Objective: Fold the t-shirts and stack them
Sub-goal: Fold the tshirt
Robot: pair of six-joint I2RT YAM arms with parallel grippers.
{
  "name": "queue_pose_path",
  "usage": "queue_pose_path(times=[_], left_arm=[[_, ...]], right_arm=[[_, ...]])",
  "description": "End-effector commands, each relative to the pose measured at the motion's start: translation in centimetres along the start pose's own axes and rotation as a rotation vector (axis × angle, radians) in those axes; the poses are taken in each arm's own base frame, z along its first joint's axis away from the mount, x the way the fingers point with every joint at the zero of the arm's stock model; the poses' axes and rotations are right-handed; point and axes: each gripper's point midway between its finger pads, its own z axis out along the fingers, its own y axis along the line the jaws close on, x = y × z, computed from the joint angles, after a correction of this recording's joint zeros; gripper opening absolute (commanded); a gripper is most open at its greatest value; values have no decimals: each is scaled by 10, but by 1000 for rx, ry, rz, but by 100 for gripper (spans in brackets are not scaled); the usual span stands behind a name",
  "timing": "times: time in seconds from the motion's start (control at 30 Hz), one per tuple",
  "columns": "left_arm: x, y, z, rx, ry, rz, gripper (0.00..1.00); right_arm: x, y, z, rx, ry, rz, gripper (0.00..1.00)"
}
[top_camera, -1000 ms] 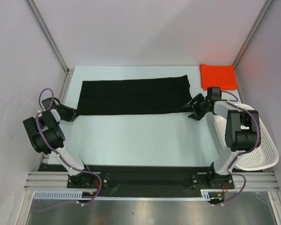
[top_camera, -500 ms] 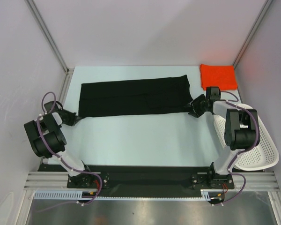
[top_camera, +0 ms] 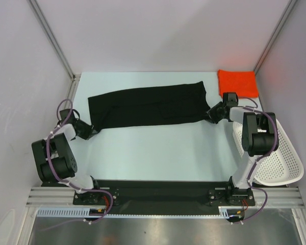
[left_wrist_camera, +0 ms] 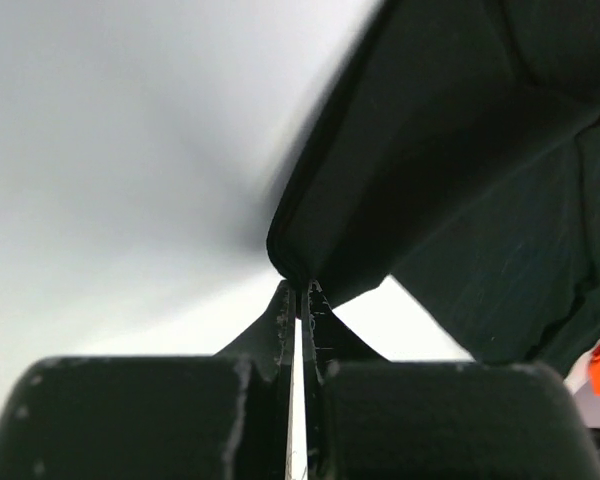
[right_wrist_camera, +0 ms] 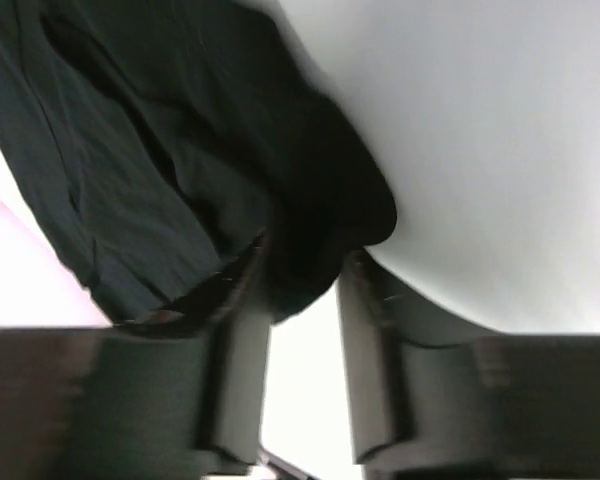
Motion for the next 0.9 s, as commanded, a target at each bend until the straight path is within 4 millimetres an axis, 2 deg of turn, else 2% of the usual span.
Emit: queue_pose_path(times=[0.0,0.07,0.1,0.2,0.33,0.37,0.4,0.5,0.6,0.63,0.7,0.73,0.77,0.87], left_arm=[[17,0,-12,-24,2,67,0],[29,-5,-15,-15,16,94,0],[33,-5,-16,-20,24,101,0],[42,-3,-24,-24,27,113,0],[62,-1,-32,-20,54,146,0],[70,3,-34,-33,72,158,0],[75,0,-38,-24,71,170,0],[103,-3,-47,-5,103,216,0],[143,-6,-54,7,170,290,0],[162,-10,-60,28,199,348,0],[183,-6,-66,16,227,391,0],[202,-6,-71,30,256,458,0],[209,-6,-76,40,257,489,0],[244,5,-86,52,335,585,0]], right_arm=[[-21,17,15,-38,-60,-67,31],[-27,22,22,-45,-67,-81,26],[-30,24,24,-53,-72,-86,20],[-43,36,31,-60,-107,-115,15],[-62,59,41,-92,-145,-194,15],[-67,57,49,-78,-150,-226,15],[-78,73,47,-99,-178,-249,15],[-98,96,54,-134,-217,-291,15],[-108,107,59,-146,-235,-313,15],[-113,111,65,-153,-242,-330,15],[-117,115,72,-159,-241,-344,15],[-120,119,78,-168,-245,-344,15],[-120,120,82,-179,-239,-341,15],[-127,130,93,-209,-247,-341,15]])
